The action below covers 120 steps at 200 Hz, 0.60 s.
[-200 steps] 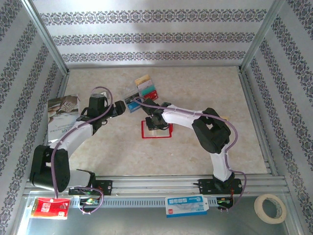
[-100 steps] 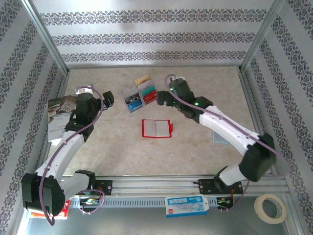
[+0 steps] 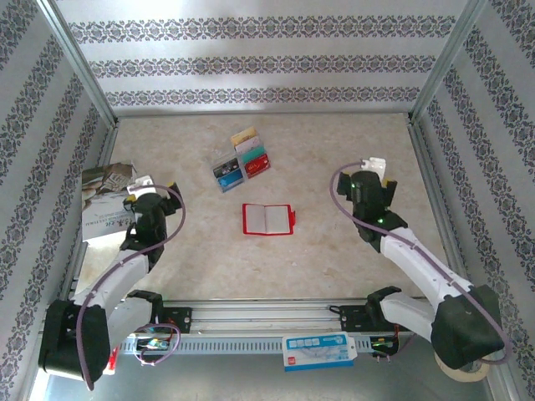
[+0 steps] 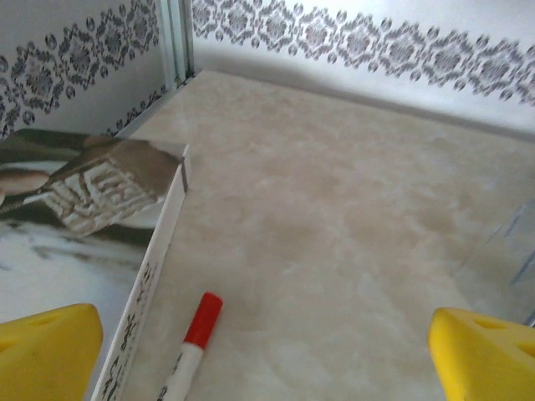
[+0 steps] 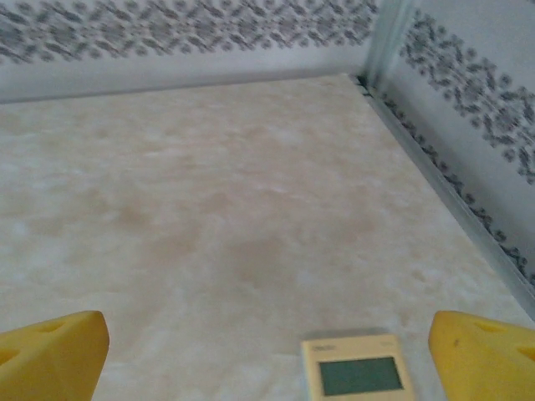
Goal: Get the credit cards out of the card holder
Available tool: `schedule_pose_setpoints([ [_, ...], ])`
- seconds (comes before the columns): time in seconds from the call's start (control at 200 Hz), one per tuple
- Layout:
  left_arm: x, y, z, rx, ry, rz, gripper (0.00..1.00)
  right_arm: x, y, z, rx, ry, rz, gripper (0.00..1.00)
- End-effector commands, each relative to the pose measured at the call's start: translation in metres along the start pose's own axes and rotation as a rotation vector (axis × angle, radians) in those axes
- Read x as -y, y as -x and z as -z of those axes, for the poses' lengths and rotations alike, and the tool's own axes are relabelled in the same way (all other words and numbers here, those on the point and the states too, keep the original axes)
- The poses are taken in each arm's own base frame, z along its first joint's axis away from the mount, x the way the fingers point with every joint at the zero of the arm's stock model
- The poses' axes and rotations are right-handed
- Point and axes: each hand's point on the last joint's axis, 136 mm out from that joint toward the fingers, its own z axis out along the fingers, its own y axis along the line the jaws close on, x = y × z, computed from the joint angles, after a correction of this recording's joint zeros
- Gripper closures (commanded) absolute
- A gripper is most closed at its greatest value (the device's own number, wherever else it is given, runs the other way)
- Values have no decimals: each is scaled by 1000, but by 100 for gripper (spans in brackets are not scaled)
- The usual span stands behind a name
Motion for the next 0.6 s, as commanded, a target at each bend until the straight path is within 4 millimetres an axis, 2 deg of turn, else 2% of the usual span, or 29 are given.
schedule_pose_setpoints([
  [0.0, 3, 17, -6, 138, -16, -55, 0, 10, 4, -10, 103, 18, -6, 2],
  [0.09, 7, 2, -15, 121, -33, -114, 0, 29, -21, -25, 59, -19, -6, 2],
  [0.205, 20, -7, -27, 120, -101, -160, 0, 41, -39, -36, 20, -51, -4, 2],
  [0.315, 31, -17, -42, 94, -182, -168, 0, 40, -40, -42, 68, -9, -23, 2],
  [0.36, 36, -19, -47, 93, -210, -171, 0, 39, -33, -44, 101, 10, -36, 2],
  [0.375, 38, -20, -47, 91, -221, -175, 0, 39, -43, -44, 86, 15, -29, 2],
  [0.455, 45, -26, -54, 53, -279, -176, 0, 34, -40, -44, 125, 61, -20, 2],
  [0.595, 45, -36, -60, 40, -324, -153, 0, 24, -33, -45, 184, 141, -8, 2],
])
